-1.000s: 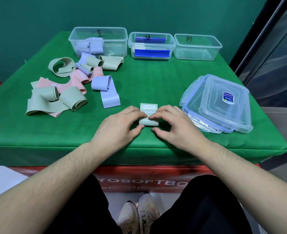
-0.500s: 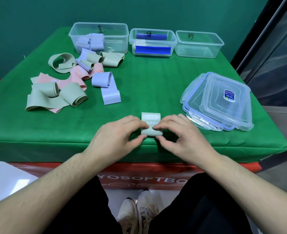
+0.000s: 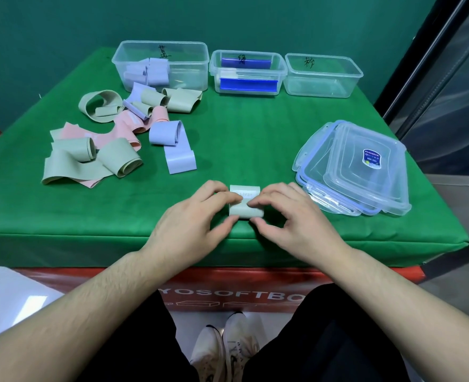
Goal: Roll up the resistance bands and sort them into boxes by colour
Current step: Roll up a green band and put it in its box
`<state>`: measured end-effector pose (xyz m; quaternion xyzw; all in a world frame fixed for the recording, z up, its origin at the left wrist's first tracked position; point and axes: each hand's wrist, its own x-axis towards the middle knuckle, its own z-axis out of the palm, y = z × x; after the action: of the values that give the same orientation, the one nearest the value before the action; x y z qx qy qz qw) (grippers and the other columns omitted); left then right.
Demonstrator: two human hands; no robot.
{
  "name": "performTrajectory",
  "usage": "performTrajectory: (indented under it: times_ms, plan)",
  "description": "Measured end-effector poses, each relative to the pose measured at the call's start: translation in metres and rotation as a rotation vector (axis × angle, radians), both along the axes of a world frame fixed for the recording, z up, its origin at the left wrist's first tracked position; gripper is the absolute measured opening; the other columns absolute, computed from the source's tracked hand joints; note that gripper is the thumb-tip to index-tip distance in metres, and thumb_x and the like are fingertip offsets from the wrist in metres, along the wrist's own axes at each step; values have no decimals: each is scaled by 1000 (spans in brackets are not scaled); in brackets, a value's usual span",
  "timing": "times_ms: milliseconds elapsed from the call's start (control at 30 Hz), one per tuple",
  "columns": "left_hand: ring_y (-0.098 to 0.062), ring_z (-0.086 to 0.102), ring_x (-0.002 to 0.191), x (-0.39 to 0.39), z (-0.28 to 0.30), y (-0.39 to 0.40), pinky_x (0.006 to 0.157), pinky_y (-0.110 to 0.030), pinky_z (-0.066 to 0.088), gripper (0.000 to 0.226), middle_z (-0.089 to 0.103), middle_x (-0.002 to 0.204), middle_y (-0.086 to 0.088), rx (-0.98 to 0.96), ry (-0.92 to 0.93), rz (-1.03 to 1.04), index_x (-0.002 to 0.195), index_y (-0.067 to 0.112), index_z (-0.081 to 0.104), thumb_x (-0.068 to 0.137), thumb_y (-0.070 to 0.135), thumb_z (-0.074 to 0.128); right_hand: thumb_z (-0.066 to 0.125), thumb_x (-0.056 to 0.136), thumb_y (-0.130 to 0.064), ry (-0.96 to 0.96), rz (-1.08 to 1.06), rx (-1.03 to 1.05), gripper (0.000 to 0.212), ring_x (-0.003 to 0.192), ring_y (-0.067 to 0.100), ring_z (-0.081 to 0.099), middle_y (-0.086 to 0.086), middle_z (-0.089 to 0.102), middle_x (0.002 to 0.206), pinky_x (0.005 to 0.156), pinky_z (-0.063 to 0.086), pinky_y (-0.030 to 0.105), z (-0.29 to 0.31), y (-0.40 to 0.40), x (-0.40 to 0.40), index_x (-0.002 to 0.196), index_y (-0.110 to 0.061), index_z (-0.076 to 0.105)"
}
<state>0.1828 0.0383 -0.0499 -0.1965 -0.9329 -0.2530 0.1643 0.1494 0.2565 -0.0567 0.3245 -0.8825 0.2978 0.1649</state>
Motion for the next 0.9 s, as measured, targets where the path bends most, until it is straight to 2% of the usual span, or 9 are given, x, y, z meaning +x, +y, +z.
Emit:
performTrajectory:
  times_ms: [133,267,467,600,700,767,900]
  plan:
    - [1,34,68,-3,-3,-1,53,-28,47,27,53,115,15,-5,46,-45,113,28,63,87,25,69,62,84,-37,-53,0,-31,28,92,15,53,-9,62,104,85,47,39,1,-1,-3,108,-24,70]
    - [3,34,70,-7,-4,-1,54,-30,50,27,54,114,17,-9,48,-26,115,29,62,88,27,68,64,84,-37,-45,-11,-4,31,93,15,50,-9,58,106,86,46,40,0,-1,-6,112,-25,69]
    - [-9,48,66,-10,-2,1,57,-36,53,29,51,115,16,-31,20,-5,120,30,60,91,33,61,69,83,-31,-16,-19,13,28,93,18,51,-9,56,106,84,46,42,-2,-1,-8,110,-25,68]
    - [-10,36,63,-9,-3,3,57,-34,51,31,50,119,10,-5,35,-1,121,28,60,89,26,64,62,85,-37,-36,-38,18,28,93,17,52,-11,59,105,84,47,42,-1,-2,-13,110,-27,67]
    - [-11,50,67,-10,-2,5,57,-34,52,28,52,118,11,-35,71,-19,116,25,63,88,23,67,59,85,-41,-41,-59,15,31,93,16,50,-11,61,105,85,45,40,-2,-3,-15,111,-27,68]
    - [-16,61,78,-12,-1,5,57,-35,53,28,52,117,13,-63,77,-14,116,26,62,88,25,65,57,86,-43,-34,-87,30,32,95,15,48,-12,60,106,87,43,40,-2,-3,-15,113,-29,68]
    - [-16,63,84,-17,-1,4,57,-35,54,31,53,117,15,-94,77,20,120,29,61,89,29,63,59,86,-42,1,-110,70,36,99,16,46,-13,56,111,88,42,40,-2,-4,-13,120,-30,64]
